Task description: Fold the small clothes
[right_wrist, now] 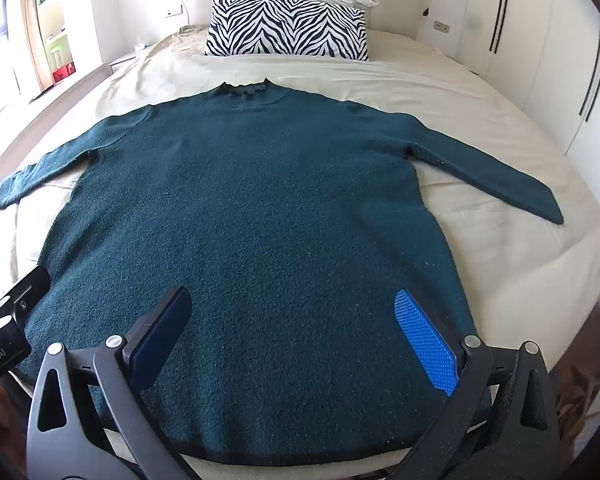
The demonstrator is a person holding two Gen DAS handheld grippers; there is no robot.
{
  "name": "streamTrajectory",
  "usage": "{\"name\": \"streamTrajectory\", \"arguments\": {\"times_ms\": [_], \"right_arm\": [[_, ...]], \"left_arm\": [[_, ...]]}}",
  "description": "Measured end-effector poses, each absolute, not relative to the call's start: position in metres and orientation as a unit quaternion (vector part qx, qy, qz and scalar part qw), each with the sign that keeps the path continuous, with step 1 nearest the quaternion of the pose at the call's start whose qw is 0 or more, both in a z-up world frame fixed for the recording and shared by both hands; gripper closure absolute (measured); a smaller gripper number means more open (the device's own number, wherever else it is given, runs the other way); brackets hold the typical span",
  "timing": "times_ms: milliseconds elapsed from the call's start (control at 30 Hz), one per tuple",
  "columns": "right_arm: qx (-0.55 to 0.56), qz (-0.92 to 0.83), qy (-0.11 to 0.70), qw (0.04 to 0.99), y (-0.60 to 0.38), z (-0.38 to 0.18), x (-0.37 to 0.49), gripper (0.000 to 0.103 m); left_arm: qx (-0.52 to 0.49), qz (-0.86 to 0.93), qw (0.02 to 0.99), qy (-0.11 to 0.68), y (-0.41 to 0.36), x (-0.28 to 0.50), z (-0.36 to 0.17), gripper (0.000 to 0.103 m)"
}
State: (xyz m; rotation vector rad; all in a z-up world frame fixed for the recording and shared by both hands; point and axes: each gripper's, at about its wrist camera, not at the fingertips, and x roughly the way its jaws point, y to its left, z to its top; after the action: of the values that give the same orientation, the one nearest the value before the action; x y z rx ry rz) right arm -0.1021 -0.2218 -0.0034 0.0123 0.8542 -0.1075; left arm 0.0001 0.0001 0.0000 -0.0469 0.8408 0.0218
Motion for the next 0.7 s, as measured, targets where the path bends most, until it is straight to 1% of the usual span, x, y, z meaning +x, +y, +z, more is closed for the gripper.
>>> {"name": "streamTrajectory", "arguments": {"times_ms": [700], "right_arm": [[0.004, -0.053, 0.415, 0.908, -0.2228, -0.005, -0.1039, 0.0]], "left_arm": [[-0.021, 0.013, 0.912, 0.41, 0.0005, 0.0012, -0.0031, 0.0]]}}
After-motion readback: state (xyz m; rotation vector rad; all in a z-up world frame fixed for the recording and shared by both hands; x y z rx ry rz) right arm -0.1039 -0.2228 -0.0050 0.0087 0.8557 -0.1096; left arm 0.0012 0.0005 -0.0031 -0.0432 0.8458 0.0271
